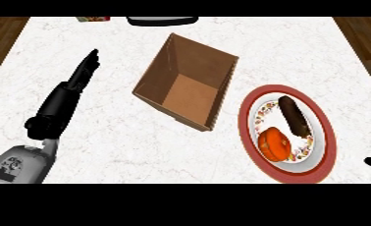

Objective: Pick the squash from the plate and place it in the cardboard box

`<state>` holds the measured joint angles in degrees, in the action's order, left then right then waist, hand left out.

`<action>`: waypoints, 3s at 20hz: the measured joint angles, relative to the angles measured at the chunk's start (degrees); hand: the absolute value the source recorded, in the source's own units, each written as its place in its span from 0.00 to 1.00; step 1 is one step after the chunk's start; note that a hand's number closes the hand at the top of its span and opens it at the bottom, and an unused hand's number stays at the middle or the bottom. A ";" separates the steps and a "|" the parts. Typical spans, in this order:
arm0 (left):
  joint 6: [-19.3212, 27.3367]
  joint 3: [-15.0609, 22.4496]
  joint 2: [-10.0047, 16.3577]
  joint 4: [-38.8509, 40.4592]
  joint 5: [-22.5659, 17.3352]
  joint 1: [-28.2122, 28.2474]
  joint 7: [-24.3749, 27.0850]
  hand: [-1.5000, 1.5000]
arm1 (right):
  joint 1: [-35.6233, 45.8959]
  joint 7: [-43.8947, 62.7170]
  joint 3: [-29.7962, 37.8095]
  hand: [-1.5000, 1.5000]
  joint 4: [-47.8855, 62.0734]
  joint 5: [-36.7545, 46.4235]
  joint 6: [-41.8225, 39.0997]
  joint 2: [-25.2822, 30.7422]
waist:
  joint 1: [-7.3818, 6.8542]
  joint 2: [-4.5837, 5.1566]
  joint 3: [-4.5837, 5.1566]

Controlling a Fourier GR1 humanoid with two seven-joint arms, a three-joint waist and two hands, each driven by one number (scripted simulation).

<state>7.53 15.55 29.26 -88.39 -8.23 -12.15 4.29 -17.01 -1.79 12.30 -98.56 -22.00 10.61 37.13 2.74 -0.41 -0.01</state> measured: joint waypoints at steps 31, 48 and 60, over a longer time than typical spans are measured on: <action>-8.40 -3.38 -3.05 1.69 3.25 -1.82 1.46 0.50 | 16.09 50.63 -19.96 0.00 -21.95 7.66 -23.17 19.37 | -3.66 0.58 0.07; -12.03 -8.23 -6.86 0.06 7.78 0.26 0.55 0.50 | 24.21 56.74 -28.23 0.00 -14.49 22.71 -26.77 4.15 | -2.95 0.41 0.02; -14.52 -10.89 -9.96 0.25 10.68 -0.40 -0.50 0.50 | 22.82 53.38 -29.15 0.00 -7.67 32.45 -30.09 -3.88 | -2.75 0.40 0.01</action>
<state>-6.99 4.66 19.30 -88.13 2.45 -12.55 3.79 5.81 51.60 -16.85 -106.23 10.45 -19.47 33.25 -0.01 0.00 0.00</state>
